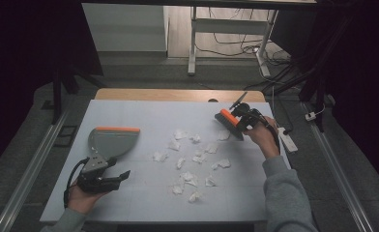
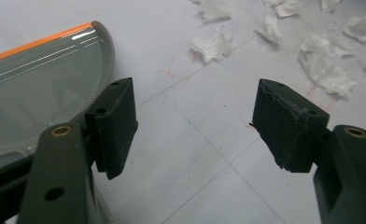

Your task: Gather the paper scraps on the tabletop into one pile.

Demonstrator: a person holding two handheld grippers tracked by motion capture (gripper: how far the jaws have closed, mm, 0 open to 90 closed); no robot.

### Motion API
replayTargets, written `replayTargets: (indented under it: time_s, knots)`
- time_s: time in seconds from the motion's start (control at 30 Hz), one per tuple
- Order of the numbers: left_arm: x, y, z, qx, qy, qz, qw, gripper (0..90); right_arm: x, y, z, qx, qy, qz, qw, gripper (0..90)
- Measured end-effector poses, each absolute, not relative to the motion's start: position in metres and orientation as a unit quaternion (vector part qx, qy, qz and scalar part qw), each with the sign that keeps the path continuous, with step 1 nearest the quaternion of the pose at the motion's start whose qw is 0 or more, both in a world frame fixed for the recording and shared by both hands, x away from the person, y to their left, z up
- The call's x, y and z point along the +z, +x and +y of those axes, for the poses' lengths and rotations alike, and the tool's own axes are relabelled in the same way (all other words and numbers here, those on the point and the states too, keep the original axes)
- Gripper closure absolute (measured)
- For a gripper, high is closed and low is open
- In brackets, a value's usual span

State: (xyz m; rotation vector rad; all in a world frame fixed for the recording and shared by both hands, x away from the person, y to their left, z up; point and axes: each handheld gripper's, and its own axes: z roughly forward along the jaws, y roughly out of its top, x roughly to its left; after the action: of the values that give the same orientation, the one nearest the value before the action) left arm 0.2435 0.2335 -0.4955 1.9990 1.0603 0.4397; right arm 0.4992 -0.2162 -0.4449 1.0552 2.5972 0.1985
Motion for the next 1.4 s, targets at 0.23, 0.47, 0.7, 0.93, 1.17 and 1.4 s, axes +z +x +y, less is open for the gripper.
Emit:
replayTargets:
  time_s: [0.23, 0.47, 0.7, 0.93, 1.17, 1.4]
  knots:
    - [-0.497, 0.241, 0.234, 0.166, 0.796, 0.411, 0.411, 31.6, -0.446, 0.476, -0.180, 0.052, 0.308, 0.939, 0.146, 70.5]
    - [-0.496, 0.241, 0.233, 0.166, 0.798, 0.406, 0.413, 31.7, -0.443, 0.440, -0.161, 0.094, 0.263, 0.958, 0.069, 70.5]
    - [-0.498, 0.241, 0.233, 0.165, 0.797, 0.410, 0.412, 31.8, -0.428, 0.427, -0.165, 0.150, 0.259, 0.952, 0.069, 70.4]
    - [-0.497, 0.241, 0.232, 0.166, 0.799, 0.408, 0.411, 31.8, -0.408, 0.437, -0.179, 0.178, 0.289, 0.932, 0.125, 70.4]
    - [-0.498, 0.241, 0.232, 0.167, 0.798, 0.409, 0.411, 31.8, -0.409, 0.455, -0.171, 0.181, 0.293, 0.926, 0.157, 70.3]
    - [-0.498, 0.241, 0.233, 0.166, 0.796, 0.411, 0.411, 31.8, -0.422, 0.474, -0.156, 0.161, 0.277, 0.934, 0.157, 70.3]
